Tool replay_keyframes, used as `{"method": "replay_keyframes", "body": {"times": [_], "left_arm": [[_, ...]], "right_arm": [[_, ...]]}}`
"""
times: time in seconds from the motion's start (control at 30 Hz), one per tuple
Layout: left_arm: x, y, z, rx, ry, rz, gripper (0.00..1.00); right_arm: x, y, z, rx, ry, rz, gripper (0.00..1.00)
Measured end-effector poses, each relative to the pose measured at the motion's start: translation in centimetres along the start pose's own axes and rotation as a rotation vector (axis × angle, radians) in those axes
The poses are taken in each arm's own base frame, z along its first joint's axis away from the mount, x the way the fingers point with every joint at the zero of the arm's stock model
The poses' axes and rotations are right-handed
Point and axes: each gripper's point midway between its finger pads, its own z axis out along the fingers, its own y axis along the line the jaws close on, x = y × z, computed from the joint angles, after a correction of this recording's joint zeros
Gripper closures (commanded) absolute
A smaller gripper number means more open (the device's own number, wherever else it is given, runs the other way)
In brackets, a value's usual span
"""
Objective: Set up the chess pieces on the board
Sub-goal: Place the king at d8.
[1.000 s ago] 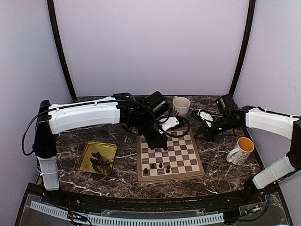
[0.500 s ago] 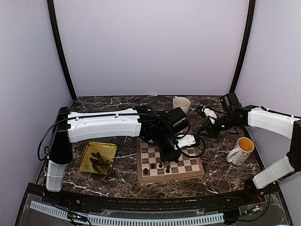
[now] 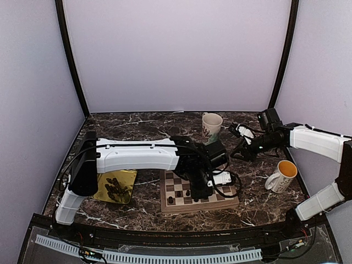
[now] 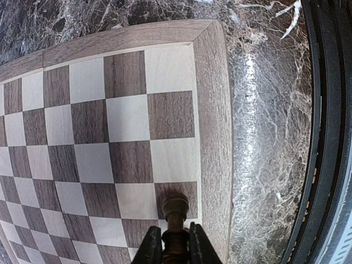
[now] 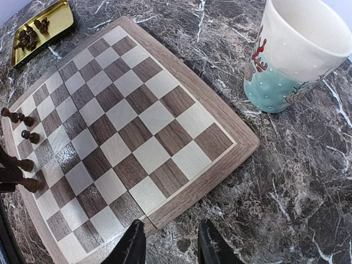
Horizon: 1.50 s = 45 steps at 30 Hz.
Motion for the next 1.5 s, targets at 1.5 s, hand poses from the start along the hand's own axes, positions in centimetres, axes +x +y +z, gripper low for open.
{"method": "replay_keyframes", "body": {"times": [1.5], "left_arm": [[0.5, -0.4, 1.6, 0.006, 0.036, 0.015, 0.83]], "right_arm": [[0.0, 0.4, 0.2, -0.025, -0.004, -0.015, 0.67]]}}
